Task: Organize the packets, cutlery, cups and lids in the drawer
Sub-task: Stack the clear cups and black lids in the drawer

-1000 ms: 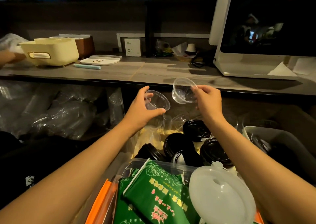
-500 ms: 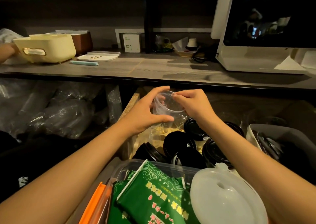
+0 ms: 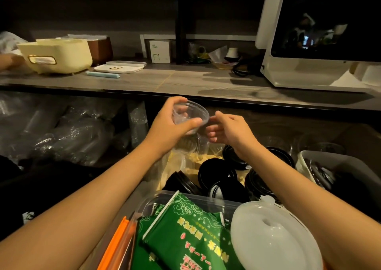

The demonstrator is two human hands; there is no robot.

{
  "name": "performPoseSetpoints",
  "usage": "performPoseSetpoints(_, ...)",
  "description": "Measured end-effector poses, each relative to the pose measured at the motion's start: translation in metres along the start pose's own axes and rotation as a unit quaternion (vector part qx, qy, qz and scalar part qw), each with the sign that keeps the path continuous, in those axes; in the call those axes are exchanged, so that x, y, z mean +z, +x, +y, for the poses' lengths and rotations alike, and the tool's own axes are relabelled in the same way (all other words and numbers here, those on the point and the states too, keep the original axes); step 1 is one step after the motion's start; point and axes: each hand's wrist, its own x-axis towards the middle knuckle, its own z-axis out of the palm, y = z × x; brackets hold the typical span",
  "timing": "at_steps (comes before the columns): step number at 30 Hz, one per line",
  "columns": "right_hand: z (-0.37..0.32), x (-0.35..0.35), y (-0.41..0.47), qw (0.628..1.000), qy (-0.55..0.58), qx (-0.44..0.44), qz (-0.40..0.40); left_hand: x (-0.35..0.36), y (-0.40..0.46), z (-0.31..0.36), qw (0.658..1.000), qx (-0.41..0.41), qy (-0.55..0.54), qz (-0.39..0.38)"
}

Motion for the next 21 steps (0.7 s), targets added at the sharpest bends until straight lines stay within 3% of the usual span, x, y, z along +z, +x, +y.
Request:
performPoseSetpoints(1,0.006,-0.001,0.005,1.0,-0.016,0.012,0.017,-0.002,0.002,0.0,0.999,-0.008,-0.024,0.036)
performPoseSetpoints(4,0.023,-0.004,0.017,0.974,-0.223,-0.02,0.018,-0.006,0.004,-0.002,0.988,-0.028,-0.102,0.113)
performPoseSetpoints(8,0.021,0.002,0.026,0.926,-0.376,-0.04,-0.011,-0.009,0.006,-0.004,0.975,-0.041,-0.103,0.192)
performPoseSetpoints(14,0.023,0.019,0.038,0.868,-0.494,-0.053,-0.021,-0.009,0.008,-0.01,0.989,-0.032,-0.007,0.145)
performPoseSetpoints(21,0.035,0.026,0.029,0.871,-0.489,-0.053,-0.02,-0.008,0.005,-0.006,0.989,-0.048,-0.031,0.137)
